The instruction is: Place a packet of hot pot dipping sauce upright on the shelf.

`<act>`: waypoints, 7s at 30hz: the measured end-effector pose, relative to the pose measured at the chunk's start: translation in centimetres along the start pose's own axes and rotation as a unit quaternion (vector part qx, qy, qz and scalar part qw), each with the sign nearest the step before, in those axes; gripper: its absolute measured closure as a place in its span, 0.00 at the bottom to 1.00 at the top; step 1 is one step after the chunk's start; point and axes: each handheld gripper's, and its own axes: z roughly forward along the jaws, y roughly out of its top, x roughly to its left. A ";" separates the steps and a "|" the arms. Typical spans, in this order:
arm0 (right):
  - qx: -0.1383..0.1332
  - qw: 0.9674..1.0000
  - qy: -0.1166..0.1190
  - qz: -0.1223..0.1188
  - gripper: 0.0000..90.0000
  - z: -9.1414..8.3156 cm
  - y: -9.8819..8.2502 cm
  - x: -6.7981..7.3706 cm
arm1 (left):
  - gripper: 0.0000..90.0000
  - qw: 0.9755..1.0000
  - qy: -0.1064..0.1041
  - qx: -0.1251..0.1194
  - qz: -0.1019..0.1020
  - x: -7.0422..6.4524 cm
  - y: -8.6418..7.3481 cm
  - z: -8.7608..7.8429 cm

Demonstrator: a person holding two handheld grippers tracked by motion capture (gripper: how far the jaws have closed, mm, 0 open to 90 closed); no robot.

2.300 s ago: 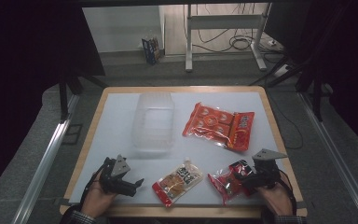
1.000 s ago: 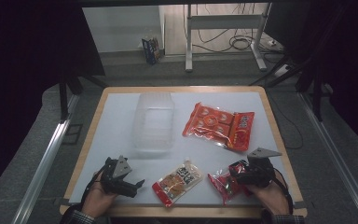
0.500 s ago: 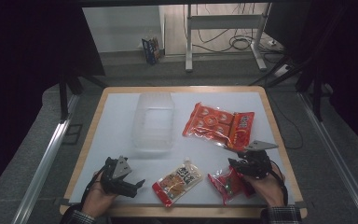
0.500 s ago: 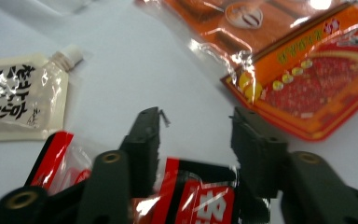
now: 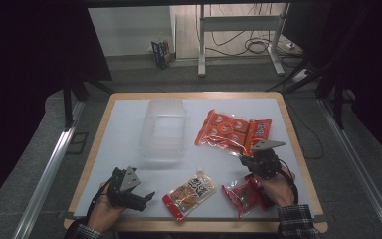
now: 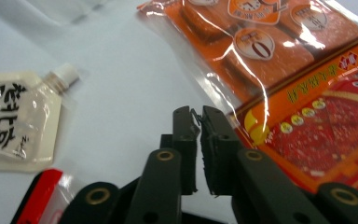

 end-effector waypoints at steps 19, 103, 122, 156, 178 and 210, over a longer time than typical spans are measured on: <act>-0.005 1.000 0.000 0.017 0.96 5.5 4.7 -2.3 | 0.01 1.000 0.002 -0.004 0.001 0.0 0.0 -0.1; 0.009 0.999 -0.016 -0.029 0.62 13.6 11.7 -3.0 | 0.01 1.000 0.005 -0.012 0.004 -0.1 0.2 -0.3; 0.009 0.999 0.022 -0.039 0.18 9.9 9.2 -2.1 | 0.01 0.999 -0.022 -0.034 -0.027 0.3 0.2 -0.7; -0.007 0.995 -0.079 0.053 0.03 2.9 3.5 -11.1 | 0.00 0.999 -0.028 -0.043 -0.015 -0.1 0.2 -0.6; 0.033 0.994 -0.027 0.105 0.35 4.6 2.1 -12.3 | 0.00 0.999 -0.023 -0.036 -0.002 -0.2 0.1 -0.5; 0.030 0.994 -0.080 0.070 0.98 5.6 4.8 -10.9 | 0.01 0.999 -0.012 -0.019 0.026 -0.6 0.2 -0.2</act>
